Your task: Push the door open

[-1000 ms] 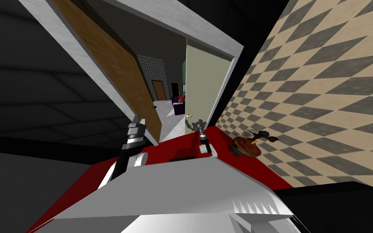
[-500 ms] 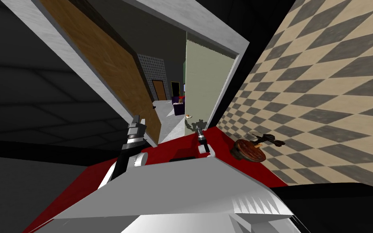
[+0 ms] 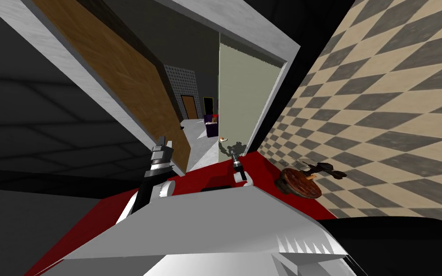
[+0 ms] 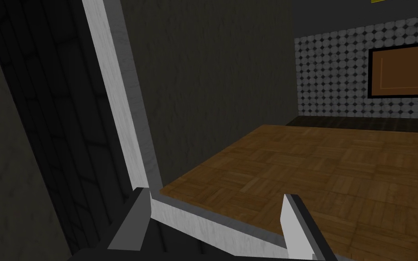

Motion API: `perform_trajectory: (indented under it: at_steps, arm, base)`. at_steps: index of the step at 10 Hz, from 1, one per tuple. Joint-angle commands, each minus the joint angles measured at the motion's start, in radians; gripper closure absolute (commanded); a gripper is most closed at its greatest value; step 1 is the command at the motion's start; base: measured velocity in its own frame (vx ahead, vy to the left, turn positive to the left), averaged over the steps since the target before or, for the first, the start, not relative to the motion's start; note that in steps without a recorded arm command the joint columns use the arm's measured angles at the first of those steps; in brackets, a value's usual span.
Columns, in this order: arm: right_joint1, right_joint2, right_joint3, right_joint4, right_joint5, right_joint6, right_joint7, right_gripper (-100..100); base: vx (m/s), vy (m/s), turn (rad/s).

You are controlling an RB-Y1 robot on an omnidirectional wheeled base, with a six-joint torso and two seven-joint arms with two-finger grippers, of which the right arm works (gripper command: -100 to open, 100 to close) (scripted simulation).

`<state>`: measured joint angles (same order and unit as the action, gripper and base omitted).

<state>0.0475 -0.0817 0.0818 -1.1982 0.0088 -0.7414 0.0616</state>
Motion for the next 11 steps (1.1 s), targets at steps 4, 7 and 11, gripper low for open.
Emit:
perform_trajectory:
  at_steps: [4,7,11]
  arm:
    - [-0.036,0.016,0.014,0.11,-0.008,-0.009,-0.002,-100]
    - [-0.062,0.026,0.021,0.18,-0.013,-0.015,-0.004,-100]
    - [-0.101,0.045,0.032,0.289,-0.021,-0.025,-0.008,-100]
  base:
    - [0.094,-0.053,0.024]
    - [0.093,-0.052,0.023]
    - [0.107,-0.053,0.029]
